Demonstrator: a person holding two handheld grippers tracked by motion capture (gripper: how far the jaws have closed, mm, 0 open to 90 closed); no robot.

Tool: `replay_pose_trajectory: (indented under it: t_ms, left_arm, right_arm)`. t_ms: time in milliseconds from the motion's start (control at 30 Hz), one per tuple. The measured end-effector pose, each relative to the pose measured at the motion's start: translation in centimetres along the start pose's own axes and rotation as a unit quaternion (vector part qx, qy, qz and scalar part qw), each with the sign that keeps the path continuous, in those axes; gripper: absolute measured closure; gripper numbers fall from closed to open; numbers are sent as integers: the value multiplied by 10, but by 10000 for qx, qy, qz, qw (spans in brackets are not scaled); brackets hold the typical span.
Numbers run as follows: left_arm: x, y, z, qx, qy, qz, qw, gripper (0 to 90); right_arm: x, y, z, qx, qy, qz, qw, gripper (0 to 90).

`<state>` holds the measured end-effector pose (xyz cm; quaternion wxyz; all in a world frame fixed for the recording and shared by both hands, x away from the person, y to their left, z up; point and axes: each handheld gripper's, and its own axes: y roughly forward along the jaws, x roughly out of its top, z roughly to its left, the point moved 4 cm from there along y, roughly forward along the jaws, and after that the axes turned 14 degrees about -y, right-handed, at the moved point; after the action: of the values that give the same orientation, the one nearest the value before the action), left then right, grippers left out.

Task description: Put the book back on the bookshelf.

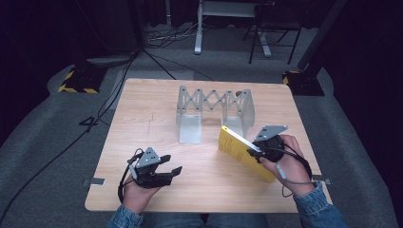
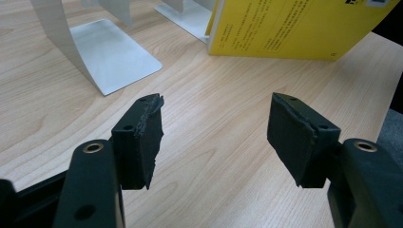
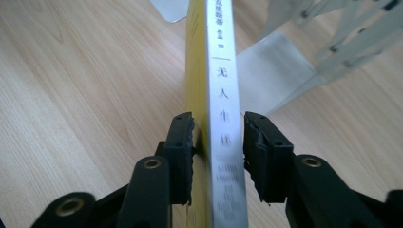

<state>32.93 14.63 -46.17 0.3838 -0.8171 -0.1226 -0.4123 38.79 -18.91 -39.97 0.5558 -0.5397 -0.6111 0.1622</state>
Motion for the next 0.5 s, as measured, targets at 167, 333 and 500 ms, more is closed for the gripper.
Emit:
replay_pose_trajectory:
  t_ms: [167, 333, 500]
  left_arm:
    - [-2, -3, 4, 2, -9, 10, 10000, 366]
    - [-4, -5, 6, 41, -53, 12, 10000, 364]
    - [-5, -6, 6, 41, -86, 9, 10000, 361]
  right_arm:
    - [18, 27, 0, 197, -92, 386, 9990, 577]
    - [36, 44, -1, 190, -189, 583, 9979, 529]
    - [49, 54, 0, 318, -302, 690, 9967, 692]
